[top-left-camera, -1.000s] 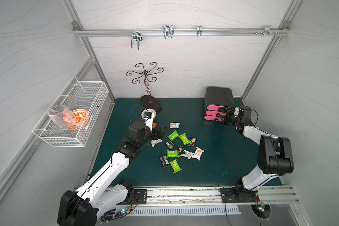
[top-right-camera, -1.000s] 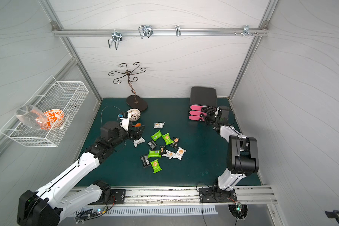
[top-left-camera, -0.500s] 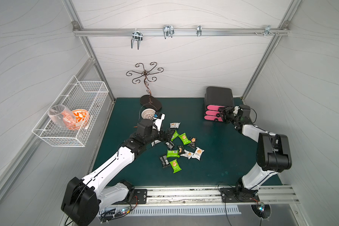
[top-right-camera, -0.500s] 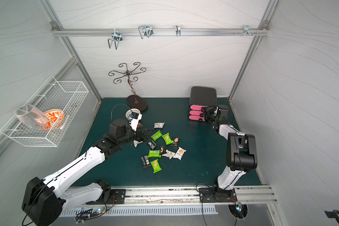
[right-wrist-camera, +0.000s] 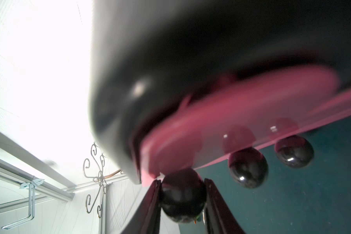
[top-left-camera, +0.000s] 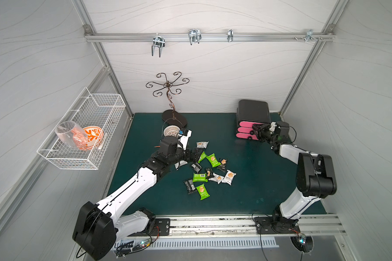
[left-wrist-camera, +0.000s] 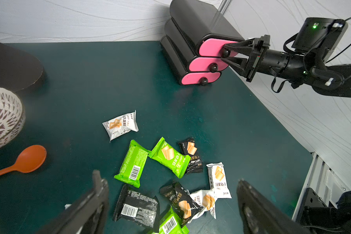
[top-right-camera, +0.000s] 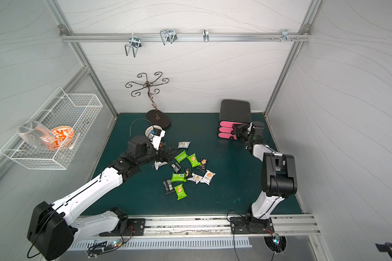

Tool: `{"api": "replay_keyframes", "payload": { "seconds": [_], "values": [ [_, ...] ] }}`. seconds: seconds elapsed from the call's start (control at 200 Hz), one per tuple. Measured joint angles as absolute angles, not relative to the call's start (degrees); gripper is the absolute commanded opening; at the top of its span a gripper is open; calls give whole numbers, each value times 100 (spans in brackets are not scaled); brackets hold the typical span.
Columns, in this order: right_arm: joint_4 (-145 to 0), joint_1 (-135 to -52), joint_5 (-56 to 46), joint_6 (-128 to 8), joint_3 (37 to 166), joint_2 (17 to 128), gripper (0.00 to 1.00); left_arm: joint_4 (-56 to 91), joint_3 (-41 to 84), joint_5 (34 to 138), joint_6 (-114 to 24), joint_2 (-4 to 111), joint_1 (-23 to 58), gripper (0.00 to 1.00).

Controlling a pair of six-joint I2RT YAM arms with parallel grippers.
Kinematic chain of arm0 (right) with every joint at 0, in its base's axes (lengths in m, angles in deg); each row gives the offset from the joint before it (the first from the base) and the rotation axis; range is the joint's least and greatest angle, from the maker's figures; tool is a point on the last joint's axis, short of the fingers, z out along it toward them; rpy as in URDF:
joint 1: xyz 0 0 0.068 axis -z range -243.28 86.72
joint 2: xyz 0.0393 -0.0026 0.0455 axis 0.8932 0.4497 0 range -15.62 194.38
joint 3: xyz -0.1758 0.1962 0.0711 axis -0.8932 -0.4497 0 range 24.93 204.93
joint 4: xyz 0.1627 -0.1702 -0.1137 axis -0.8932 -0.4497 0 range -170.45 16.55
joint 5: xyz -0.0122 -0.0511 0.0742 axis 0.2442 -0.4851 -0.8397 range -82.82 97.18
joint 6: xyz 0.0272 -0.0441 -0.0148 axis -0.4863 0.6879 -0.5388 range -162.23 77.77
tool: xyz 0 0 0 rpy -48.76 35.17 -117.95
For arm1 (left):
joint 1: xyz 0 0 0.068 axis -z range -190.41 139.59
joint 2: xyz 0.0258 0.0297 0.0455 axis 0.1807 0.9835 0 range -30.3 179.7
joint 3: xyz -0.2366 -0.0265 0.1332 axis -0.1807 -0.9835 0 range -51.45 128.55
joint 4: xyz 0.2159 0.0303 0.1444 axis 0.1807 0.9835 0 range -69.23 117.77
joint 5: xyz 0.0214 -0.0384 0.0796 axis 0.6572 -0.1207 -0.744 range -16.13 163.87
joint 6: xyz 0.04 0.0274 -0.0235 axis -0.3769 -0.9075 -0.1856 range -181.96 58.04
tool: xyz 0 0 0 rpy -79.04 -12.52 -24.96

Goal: Place the cookies into the drawer by color
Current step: Open the drawer in the storage box.

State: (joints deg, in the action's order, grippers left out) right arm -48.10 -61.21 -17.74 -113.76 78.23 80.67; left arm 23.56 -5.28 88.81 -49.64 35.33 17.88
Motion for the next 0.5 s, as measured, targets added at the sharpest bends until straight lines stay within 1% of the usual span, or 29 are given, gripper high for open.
{"api": "replay_keyframes", "payload": {
  "seconds": [0.185,0.38,0.44,0.5],
  "values": [
    [-5239,-6198,-1737,-11118,7126,7188,21,2356,-528,8752,-4923,3533,1821,99],
    [-5588,-6329,-1626,-10967,6457,6338,25,2356,-528,8647,-4923,3533,1937,99],
    [-5665,-6373,-1567,-10928,6293,6139,28,2354,-528,8627,-4925,3533,1983,99],
    [-5752,-6401,-1510,-10871,6188,6006,37,2356,-530,8610,-4925,3530,2027,99]
  ]
}}
